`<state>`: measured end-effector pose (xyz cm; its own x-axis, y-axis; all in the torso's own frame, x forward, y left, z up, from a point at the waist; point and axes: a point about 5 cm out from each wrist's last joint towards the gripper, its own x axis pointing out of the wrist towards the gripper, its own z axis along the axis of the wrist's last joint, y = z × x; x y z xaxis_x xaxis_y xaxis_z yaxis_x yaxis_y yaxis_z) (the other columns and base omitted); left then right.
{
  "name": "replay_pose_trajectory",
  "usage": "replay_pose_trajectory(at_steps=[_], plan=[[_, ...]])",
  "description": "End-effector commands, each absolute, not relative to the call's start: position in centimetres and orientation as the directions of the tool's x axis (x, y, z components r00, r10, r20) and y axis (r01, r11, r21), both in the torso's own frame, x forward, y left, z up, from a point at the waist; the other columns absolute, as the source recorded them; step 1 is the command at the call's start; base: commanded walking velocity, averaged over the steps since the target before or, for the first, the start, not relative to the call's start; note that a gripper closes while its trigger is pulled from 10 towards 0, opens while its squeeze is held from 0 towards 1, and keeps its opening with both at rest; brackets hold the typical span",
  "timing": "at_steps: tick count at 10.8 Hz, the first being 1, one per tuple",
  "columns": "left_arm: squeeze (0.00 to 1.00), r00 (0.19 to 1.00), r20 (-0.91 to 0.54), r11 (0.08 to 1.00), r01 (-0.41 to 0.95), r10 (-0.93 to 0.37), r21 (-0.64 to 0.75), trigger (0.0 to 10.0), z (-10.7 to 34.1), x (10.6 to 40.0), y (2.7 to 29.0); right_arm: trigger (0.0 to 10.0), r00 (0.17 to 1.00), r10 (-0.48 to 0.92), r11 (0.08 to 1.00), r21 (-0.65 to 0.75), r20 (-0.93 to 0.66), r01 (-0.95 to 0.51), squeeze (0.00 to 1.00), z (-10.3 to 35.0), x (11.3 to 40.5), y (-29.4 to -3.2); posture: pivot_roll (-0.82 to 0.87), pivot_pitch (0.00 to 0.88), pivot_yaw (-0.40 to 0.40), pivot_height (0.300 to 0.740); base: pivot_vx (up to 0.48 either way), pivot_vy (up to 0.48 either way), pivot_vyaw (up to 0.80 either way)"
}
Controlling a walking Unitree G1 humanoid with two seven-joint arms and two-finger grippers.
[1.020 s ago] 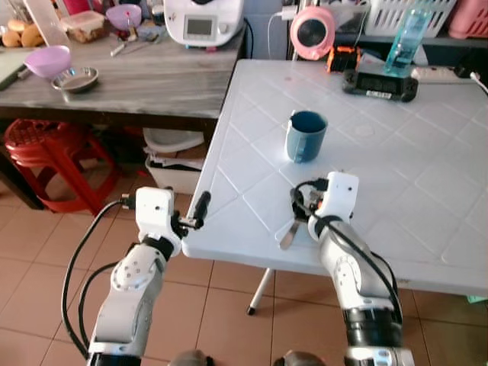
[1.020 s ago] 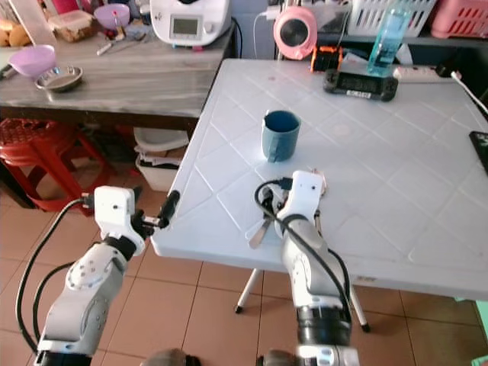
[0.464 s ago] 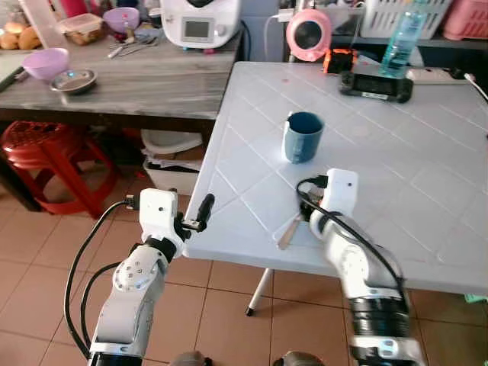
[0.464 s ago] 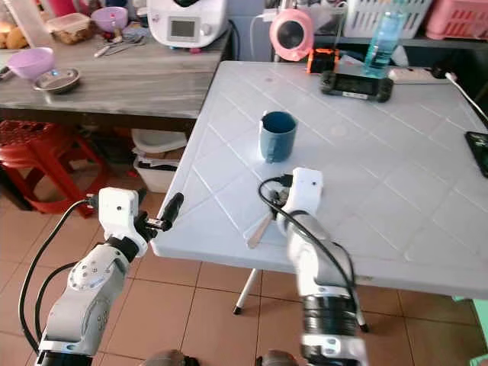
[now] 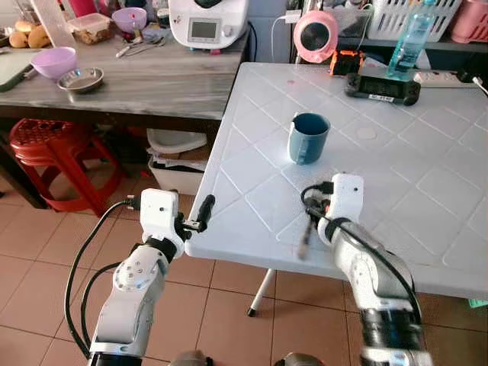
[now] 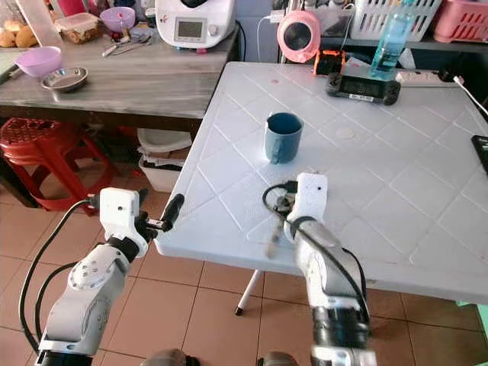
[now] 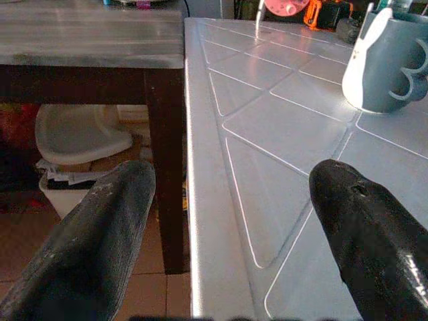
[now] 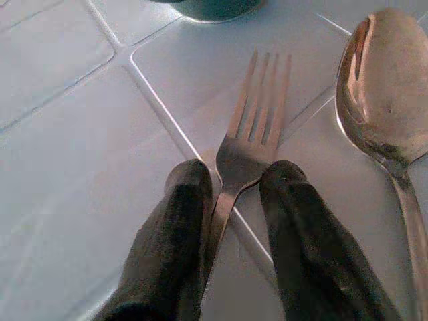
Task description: Setting the table
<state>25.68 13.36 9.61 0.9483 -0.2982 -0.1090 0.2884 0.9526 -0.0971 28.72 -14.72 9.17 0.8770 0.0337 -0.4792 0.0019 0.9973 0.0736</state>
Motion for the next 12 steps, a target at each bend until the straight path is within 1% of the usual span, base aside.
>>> replay_pose_trajectory(at_steps=[1, 2, 4, 5, 6, 7, 8, 9, 10, 12], plan=[[0.00, 0.945, -0.114, 0.951, 0.300, -0.307, -0.080, 10.0, 9.8, 25.8, 13.4, 0.0, 0.796, 0.024, 0.999, 0.042, -0.605, 0.001, 0.00, 6.2, 27.3, -14.9, 0.00, 0.000, 0.058, 0.740, 0.000, 0.000, 0.00], [0.00, 0.943, -0.117, 0.950, 0.303, -0.311, -0.080, 10.0, 9.7, 25.8, 13.3, 0.0, 0.804, 0.009, 1.000, 0.006, -0.594, -0.007, 0.00, 6.3, 27.2, -15.4, 0.00, 0.000, 0.060, 0.740, 0.000, 0.000, 0.00], [0.00, 0.942, -0.118, 0.949, 0.306, -0.314, -0.079, 10.0, 9.7, 25.8, 13.2, 0.0, 0.805, -0.009, 1.000, -0.002, -0.593, 0.009, 0.00, 6.3, 27.1, -15.8, -0.01, 0.000, 0.061, 0.740, 0.000, 0.000, 0.00], [0.00, 0.942, -0.122, 0.949, 0.306, -0.314, -0.076, 10.0, 9.7, 25.9, 13.2, 0.0, 0.819, -0.029, 0.999, -0.045, -0.573, 0.004, 0.00, 6.4, 27.3, -16.1, 0.00, 0.000, 0.062, 0.740, 0.000, 0.000, 0.00], [0.00, 0.941, -0.125, 0.949, 0.307, -0.314, -0.074, 10.0, 9.6, 25.9, 13.3, 0.0, 0.830, -0.041, 0.998, -0.057, -0.557, 0.010, 0.00, 6.6, 27.4, -16.2, 0.00, 0.000, 0.061, 0.740, 0.000, 0.000, 0.00], [0.00, 0.942, -0.123, 0.950, 0.306, -0.312, -0.071, 10.0, 9.7, 26.0, 13.3, 10.0, 0.862, -0.050, 0.999, -0.018, -0.504, 0.047, 0.00, 7.6, 27.8, -16.1, 0.00, 0.000, 0.062, 0.740, 0.000, 0.000, 0.00], [0.00, 0.942, -0.123, 0.950, 0.305, -0.312, -0.070, 10.0, 9.7, 26.0, 13.3, 10.0, 0.866, -0.054, 0.998, -0.016, -0.497, 0.053, 0.00, 7.7, 27.8, -16.1, 0.00, 0.000, 0.062, 0.740, 0.000, 0.000, 0.00], [0.00, 0.943, -0.119, 0.950, 0.305, -0.312, -0.071, 10.0, 9.7, 26.1, 13.3, 10.0, 0.890, -0.039, 0.998, 0.017, -0.455, 0.053, 1.00, 8.4, 28.1, -15.7, 0.00, 0.000, 0.060, 0.740, 0.000, 0.000, 0.00], [0.00, 0.942, -0.118, 0.949, 0.308, -0.314, -0.069, 10.0, 9.8, 26.2, 13.3, 10.0, 0.905, -0.019, 0.999, 0.039, -0.425, 0.039, 1.00, 9.1, 28.2, -15.2, 0.00, 0.000, 0.062, 0.740, 0.000, 0.000, 0.00], [0.00, 0.941, -0.119, 0.948, 0.311, -0.317, -0.065, 10.0, 9.8, 26.2, 13.4, 10.0, 0.906, -0.020, 0.998, 0.045, -0.423, 0.043, 1.00, 9.3, 28.2, -15.1, 0.00, 0.000, 0.065, 0.740, 0.000, 0.000, 0.00]])
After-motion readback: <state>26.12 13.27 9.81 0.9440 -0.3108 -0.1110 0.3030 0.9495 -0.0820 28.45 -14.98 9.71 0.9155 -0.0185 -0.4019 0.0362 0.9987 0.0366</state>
